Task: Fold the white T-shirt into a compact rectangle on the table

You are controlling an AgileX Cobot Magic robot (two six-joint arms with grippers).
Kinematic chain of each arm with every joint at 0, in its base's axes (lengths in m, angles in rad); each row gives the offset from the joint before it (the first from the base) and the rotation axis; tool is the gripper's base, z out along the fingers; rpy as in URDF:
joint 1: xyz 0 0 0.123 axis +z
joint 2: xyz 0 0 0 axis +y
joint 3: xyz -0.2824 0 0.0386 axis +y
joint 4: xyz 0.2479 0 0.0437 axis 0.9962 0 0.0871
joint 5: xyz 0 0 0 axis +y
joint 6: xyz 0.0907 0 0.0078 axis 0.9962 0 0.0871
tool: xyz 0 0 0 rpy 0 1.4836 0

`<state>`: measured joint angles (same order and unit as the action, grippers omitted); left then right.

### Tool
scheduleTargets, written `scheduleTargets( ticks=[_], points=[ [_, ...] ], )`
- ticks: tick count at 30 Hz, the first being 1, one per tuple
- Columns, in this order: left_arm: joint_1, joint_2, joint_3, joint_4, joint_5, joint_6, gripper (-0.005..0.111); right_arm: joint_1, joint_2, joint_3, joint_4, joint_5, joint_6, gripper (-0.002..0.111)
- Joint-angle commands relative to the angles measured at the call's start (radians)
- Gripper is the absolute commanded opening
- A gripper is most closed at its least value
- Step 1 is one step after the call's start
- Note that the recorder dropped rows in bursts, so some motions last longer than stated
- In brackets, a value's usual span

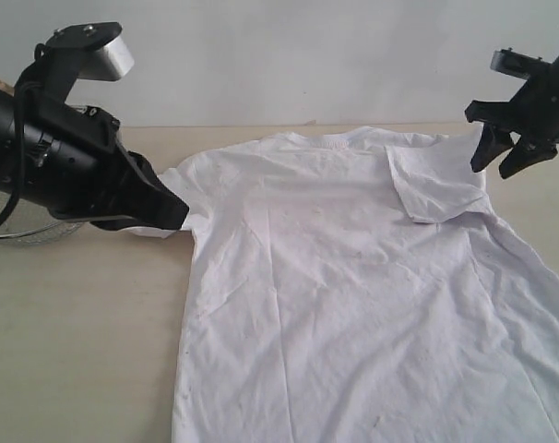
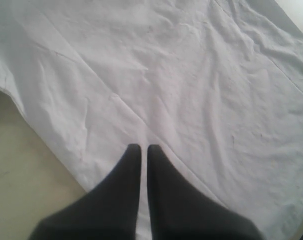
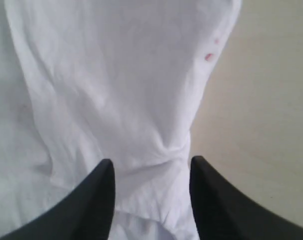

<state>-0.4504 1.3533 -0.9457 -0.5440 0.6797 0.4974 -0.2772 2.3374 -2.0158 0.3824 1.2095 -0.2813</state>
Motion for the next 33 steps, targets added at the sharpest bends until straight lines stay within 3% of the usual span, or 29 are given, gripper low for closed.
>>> scheduleTargets(
  ticks=[1,7,14,16,21,33],
  points=[
    [0.002,-0.003,0.004,0.003,-0.005,-0.004,0.005,-0.003,-0.013,0.067,0.012,0.012,-0.022,0.042],
    [0.002,-0.003,0.004,0.003,0.002,-0.004,0.005,-0.003,-0.013,0.192,0.001,-0.067,-0.045,0.042],
    [0.002,-0.003,0.004,0.003,0.002,-0.004,0.005,-0.003,-0.013,0.219,-0.001,-0.107,-0.054,0.041],
    [0.002,-0.003,0.004,0.003,0.002,-0.004,0.005,-0.003,-0.013,0.219,-0.008,-0.107,-0.054,0.036],
    [0.002,-0.003,0.004,0.003,0.002,-0.004,0.005,-0.003,-0.013,0.219,-0.030,-0.110,-0.041,0.000],
    [0.002,-0.003,0.004,0.003,0.004,-0.004,0.005,-0.004,-0.013,0.219,-0.135,-0.136,0.044,0.000]
  ],
)
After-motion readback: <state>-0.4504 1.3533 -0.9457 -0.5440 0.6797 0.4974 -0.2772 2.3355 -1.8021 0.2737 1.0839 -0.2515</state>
